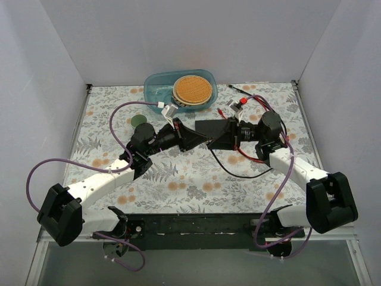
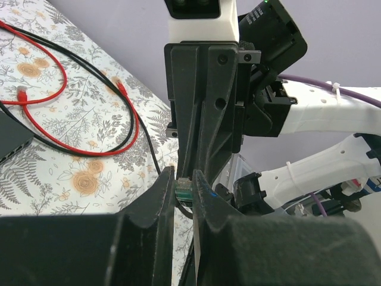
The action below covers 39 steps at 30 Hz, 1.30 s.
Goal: Insert the plug into the switch port
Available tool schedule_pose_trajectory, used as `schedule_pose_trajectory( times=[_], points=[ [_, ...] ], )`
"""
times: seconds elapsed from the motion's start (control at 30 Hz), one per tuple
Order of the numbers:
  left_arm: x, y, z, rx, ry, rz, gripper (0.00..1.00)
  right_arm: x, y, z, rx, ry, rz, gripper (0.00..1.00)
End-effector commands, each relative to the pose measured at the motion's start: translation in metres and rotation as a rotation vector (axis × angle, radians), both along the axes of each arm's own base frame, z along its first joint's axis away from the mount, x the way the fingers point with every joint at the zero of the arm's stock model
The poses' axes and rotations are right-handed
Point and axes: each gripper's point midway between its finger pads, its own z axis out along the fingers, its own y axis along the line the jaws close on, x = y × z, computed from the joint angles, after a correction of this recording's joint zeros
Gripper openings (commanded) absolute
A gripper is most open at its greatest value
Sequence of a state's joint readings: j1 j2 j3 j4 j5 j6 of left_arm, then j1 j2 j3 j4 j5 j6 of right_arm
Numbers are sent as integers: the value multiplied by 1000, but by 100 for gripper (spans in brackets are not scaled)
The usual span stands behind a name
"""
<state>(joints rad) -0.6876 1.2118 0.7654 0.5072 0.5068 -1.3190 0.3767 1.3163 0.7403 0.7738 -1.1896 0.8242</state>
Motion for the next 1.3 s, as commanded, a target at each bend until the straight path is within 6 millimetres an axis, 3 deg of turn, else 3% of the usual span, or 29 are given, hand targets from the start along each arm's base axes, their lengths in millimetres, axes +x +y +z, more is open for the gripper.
schedule_pose_trajectory(
  times=[0.0,0.03,0.07,0.1,0.2,0.23,0.33,0.4,0.53,0.67,0.77,0.9,0.97,1.0,1.03,1.1,1.27],
  points=[
    [-7,0,24,-40,-52,-17,7,-3,-1,11,44,-19,23,1],
    [-4,1,20,-26,-36,1,29,0,0,9,38,-10,9,1],
    [0,2,19,-19,-30,29,88,2,0,6,23,9,-4,1],
    [18,12,23,-27,-19,152,98,8,0,2,3,25,-29,1],
    [50,42,5,3,128,424,98,46,-4,-21,-178,-3,-239,1],
    [66,64,-4,28,172,586,98,69,-11,-22,-247,-66,-365,1],
    [80,90,-16,59,221,753,98,88,-33,-44,-416,-26,-535,1],
    [85,96,-22,85,224,796,98,112,-57,-58,-546,-30,-704,1],
    [98,92,-36,178,231,821,98,146,-95,-83,-747,-38,-919,1],
    [118,77,-65,297,259,828,98,171,-118,-107,-887,-37,-1026,1],
    [129,70,-72,362,260,823,98,188,-123,-121,-939,-31,-1062,1],
    [147,58,-102,460,282,817,98,213,-127,-139,-985,-5,-1099,1],
    [156,52,-106,484,281,800,98,229,-132,-135,-980,-2,-1132,1],
    [158,48,-109,496,285,781,98,235,-132,-146,-1001,17,-1124,1],
    [165,44,-121,524,294,776,98,245,-131,-139,-986,11,-1135,1],
    [170,41,-134,568,299,762,98,254,-133,-152,-1015,32,-1129,1],
    [187,33,-168,636,337,751,98,276,-127,-163,-1015,45,-1121,1]
  ],
)
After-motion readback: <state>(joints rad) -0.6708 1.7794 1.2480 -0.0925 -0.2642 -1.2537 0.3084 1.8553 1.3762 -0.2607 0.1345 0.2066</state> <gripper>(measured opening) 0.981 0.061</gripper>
